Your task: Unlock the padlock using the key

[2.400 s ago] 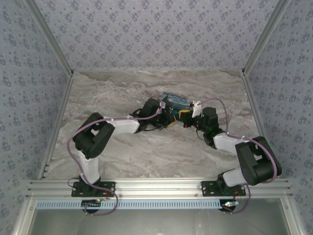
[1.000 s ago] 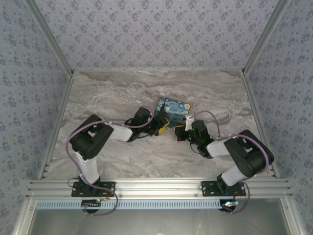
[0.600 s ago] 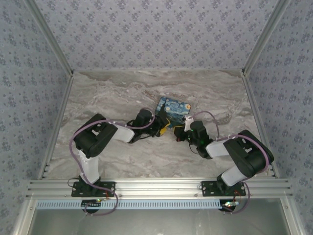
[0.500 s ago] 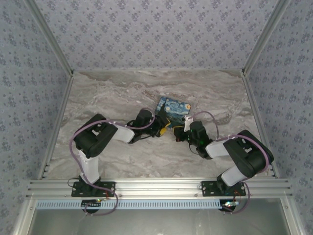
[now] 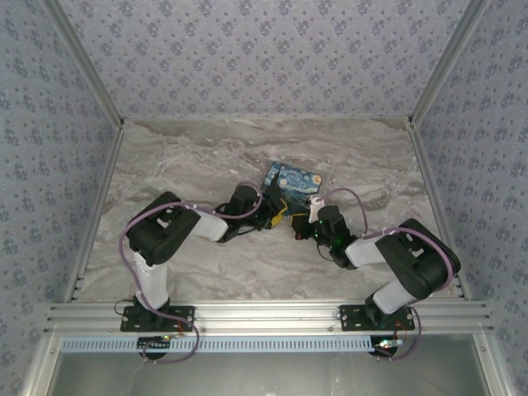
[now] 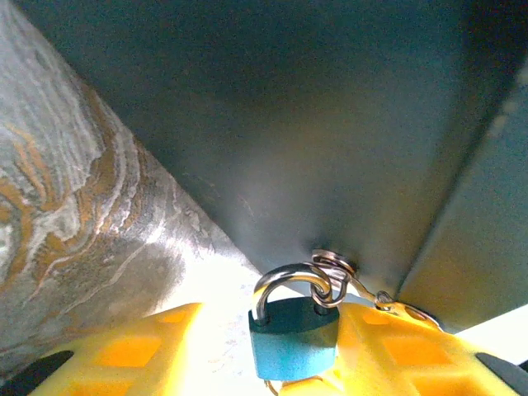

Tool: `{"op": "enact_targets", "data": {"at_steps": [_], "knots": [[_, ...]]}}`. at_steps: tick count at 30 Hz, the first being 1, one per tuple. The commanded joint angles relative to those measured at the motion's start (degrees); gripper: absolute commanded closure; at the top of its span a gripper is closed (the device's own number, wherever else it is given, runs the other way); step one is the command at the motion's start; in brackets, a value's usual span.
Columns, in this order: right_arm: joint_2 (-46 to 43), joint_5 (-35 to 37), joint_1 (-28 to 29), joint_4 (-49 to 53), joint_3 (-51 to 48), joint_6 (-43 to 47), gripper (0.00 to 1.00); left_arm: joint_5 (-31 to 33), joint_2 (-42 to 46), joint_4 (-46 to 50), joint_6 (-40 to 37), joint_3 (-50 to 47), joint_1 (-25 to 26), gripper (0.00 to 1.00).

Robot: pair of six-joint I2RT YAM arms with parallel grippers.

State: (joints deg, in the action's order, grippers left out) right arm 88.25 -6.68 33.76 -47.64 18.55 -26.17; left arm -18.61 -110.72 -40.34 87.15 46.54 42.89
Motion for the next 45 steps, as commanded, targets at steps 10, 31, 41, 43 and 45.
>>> {"op": "enact_targets", "data": {"at_steps": [10,31,41,43,45], "knots": [[2.28,0.17,1.74,-0.70,1.54,-0.74,1.00,1.39,-2.11,-1.06,1.75,1.94,0.84,0.56],[1.66,1.67,1.88,-1.22,1.30,-1.25,1.00,0.68,-2.49,3.73,-2.26,4.65,1.58,0.75],[0.87,0.47,0.24,0.89,3.32,0.91,1.00,0.16,-2.61,5.13,-3.04,5.03,1.82,0.75],[0.69,-0.38,-0.31,1.72,3.93,1.13,1.00,0.02,-2.80,5.74,-3.30,5.35,1.91,0.75],[0.54,-1.68,-1.16,2.73,4.86,1.29,1.00,-0.19,-2.90,6.03,-3.56,5.44,1.99,0.75]]}}
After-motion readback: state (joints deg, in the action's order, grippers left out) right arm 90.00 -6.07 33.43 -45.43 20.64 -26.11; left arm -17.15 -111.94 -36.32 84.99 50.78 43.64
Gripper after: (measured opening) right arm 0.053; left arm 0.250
